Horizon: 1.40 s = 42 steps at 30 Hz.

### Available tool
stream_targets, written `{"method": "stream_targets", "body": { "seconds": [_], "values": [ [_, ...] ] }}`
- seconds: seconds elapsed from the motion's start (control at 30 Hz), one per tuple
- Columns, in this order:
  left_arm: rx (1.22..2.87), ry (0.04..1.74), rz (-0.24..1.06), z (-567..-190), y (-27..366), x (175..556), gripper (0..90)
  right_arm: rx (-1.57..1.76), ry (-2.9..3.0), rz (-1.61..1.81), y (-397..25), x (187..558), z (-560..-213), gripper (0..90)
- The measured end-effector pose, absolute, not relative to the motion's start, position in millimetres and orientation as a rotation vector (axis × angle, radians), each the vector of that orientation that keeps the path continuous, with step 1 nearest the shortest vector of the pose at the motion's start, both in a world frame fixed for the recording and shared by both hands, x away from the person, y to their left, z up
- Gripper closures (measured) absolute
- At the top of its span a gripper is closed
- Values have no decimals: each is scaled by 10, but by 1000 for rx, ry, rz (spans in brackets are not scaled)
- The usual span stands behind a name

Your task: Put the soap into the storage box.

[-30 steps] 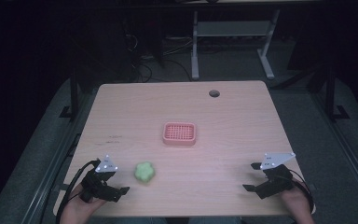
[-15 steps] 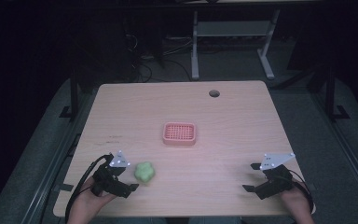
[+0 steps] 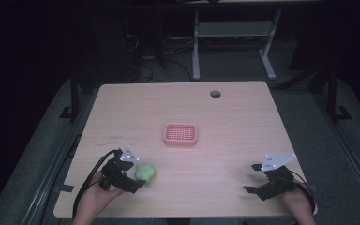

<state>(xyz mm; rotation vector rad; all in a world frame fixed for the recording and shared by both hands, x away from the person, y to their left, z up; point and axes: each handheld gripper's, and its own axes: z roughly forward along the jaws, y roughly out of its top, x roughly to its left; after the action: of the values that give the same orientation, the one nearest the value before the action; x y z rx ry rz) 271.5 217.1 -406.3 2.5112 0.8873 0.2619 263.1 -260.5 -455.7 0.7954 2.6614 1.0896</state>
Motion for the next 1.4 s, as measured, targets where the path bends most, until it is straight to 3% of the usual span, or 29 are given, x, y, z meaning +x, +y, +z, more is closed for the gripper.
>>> {"method": "stream_targets", "body": {
  "seconds": [1.4],
  "values": [
    [2601,995,212,-4260,1858,3037,207,782,2667,1093,-2579,2624,-4548,138]
  ]
}}
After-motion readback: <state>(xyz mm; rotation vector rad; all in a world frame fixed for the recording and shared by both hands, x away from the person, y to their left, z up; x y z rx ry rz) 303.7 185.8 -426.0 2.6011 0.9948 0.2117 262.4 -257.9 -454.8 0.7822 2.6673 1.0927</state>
